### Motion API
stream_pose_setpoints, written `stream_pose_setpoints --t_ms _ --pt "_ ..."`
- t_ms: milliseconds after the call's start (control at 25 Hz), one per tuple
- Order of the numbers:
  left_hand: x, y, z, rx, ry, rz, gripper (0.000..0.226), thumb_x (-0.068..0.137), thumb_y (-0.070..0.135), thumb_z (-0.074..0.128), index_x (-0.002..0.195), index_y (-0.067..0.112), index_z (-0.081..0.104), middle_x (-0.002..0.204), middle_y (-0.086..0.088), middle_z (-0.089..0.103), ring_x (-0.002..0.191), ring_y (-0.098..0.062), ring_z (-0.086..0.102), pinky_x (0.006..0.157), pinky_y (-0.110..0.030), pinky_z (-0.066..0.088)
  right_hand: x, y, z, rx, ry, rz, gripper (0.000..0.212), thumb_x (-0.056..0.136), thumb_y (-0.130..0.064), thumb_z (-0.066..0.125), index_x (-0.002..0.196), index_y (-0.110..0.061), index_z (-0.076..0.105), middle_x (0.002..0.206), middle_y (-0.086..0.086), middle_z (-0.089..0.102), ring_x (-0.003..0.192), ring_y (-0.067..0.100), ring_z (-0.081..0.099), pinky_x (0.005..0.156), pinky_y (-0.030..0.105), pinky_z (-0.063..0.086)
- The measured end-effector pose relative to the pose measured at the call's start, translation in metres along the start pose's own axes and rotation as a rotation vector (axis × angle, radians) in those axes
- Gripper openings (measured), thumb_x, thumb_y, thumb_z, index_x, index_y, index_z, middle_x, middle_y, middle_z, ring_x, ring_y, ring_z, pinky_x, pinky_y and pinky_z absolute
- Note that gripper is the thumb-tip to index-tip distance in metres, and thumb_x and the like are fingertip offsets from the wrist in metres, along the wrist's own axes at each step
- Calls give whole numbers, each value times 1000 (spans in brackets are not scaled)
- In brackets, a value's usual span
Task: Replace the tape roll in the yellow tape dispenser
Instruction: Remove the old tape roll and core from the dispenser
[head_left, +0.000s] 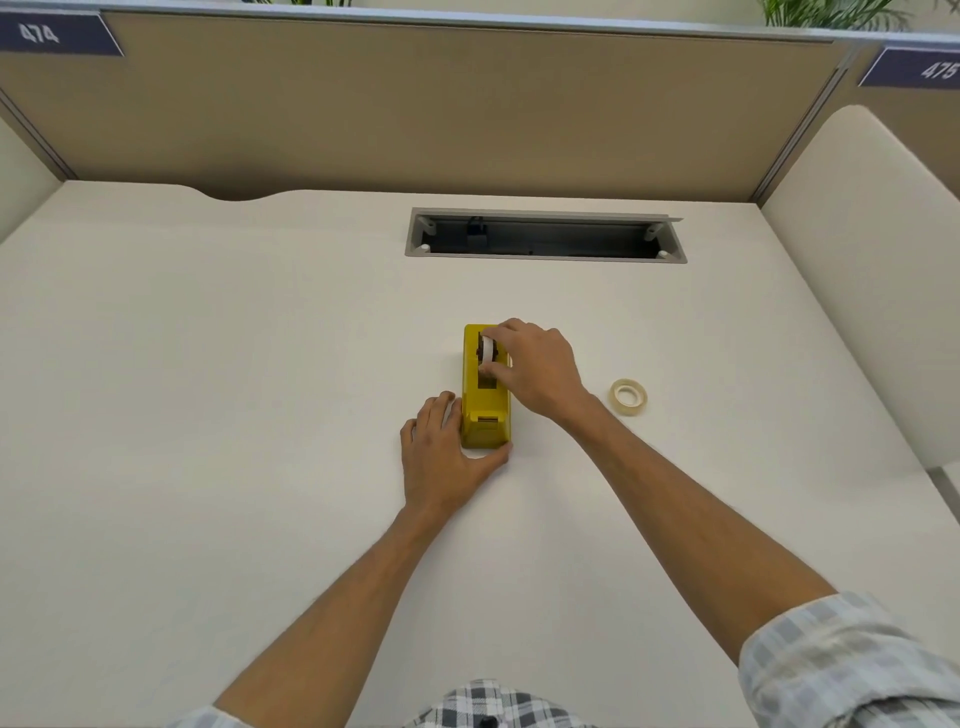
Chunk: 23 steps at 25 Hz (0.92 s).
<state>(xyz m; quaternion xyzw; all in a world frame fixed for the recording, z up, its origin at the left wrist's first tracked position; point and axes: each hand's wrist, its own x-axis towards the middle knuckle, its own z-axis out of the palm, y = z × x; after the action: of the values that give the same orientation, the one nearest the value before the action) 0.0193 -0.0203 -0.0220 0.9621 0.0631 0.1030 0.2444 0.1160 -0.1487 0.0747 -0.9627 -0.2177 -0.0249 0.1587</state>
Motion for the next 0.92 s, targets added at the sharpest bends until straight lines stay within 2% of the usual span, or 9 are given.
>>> stream_pose_setpoints --t_ms 160,360,480,600,720,840,920 --pt "0 -1 0 17 -19 -5 87 70 81 51 130 18 53 141 -1 51 134 -19 42 107 -41 33 -5 -5 -6 85 39 0 41 89 -38 66 126 -21 60 107 1 71 93 25 66 79 39 52" --pt "-3 -3 -1 -12 -44 18 83 75 74 53 134 16 51 144 -3 49 138 -20 38 111 -41 30 -15 -11 -14 198 42 28 41 85 -35 70 123 -24 62 106 -2 69 93 21 64 77 39 54" --pt "-5 -9 -9 -161 -97 21 75 77 52 64 138 12 48 145 -5 48 139 -22 39 113 -40 30 -25 -15 -21 308 43 38 44 83 -33 73 124 -25 62 108 -5 68 91 14 65 79 37 54" --pt "-10 -13 -24 -371 -174 -75 66 85 26 67 145 13 41 149 -6 45 139 -22 38 115 -39 31 -41 -19 -29 440 52 44 44 79 -31 77 121 -24 65 107 -9 67 87 8 67 79 37 56" --pt "-16 -9 -49 -520 -98 -136 50 89 16 63 138 19 51 133 1 60 125 -16 51 102 -35 43 -58 -24 -38 544 53 52 44 77 -28 80 119 -24 66 107 -10 66 87 5 68 81 39 57" --pt "-19 3 -80 -640 -41 -122 25 91 20 64 116 22 67 106 8 72 102 -8 65 89 -30 52 -76 -29 -48 613 47 46 45 77 -23 81 120 -24 67 106 -10 66 87 4 68 80 37 59" --pt "-23 13 -100 -710 -40 -77 17 92 26 65 108 26 71 99 12 74 94 -4 68 86 -29 55 -87 -33 -55 643 39 27 45 78 -23 81 120 -24 67 106 -10 65 89 4 67 78 33 59"
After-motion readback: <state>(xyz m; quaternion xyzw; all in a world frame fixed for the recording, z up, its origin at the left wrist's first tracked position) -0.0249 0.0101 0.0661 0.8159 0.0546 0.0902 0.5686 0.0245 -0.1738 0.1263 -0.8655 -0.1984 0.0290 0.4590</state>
